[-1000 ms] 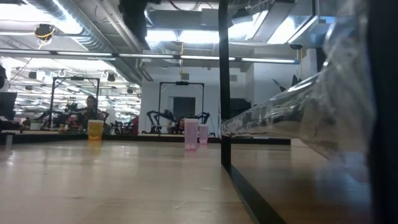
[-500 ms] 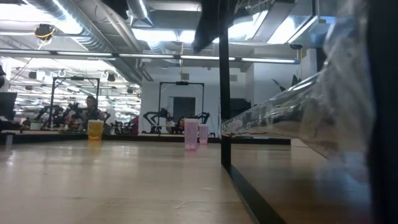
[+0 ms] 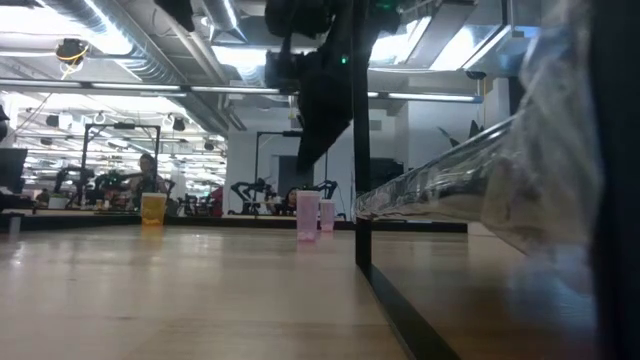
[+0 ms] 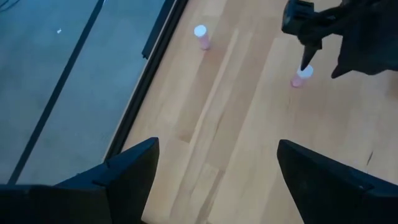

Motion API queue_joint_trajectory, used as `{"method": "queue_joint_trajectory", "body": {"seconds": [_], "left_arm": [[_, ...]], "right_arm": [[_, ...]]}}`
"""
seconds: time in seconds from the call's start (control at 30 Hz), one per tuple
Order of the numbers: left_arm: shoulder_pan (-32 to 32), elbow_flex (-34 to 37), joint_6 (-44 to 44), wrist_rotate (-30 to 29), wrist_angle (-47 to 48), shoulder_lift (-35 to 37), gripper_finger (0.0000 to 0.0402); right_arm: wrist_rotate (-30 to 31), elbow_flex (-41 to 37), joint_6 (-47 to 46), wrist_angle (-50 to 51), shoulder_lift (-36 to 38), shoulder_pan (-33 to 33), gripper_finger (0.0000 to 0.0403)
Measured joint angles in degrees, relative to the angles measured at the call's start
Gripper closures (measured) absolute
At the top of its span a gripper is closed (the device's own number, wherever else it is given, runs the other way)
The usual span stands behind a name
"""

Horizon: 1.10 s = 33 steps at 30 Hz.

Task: Pick and place medicine bottles onto shelf by color
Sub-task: Put the left pink pill bottle on the shelf aligned with the other pink pill bottle

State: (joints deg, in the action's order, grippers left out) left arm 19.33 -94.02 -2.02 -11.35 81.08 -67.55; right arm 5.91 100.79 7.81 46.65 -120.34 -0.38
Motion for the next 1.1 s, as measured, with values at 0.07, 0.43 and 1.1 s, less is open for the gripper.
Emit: {"method": "queue_joint_trajectory", "body": {"seconds": [0.07,0.43,1.1], "left_arm": [[0.0,0.0,0.02,0.0,0.65,0.0,0.0081],[0.0,0.0,0.13,0.0,1.44,0.0,0.0081],[0.0,0.0,0.11,0.01,1.44,-0.04,0.0081]], "right_arm": [[-0.22,0.0,0.09,-0.2,-1.01,-0.21,0.0151],[0.33,0.0,1.68,-0.56,-4.74,-1.73,0.0151],[0.47,0.02,1.62,-0.23,-6.75,-2.91,0.0246]]}}
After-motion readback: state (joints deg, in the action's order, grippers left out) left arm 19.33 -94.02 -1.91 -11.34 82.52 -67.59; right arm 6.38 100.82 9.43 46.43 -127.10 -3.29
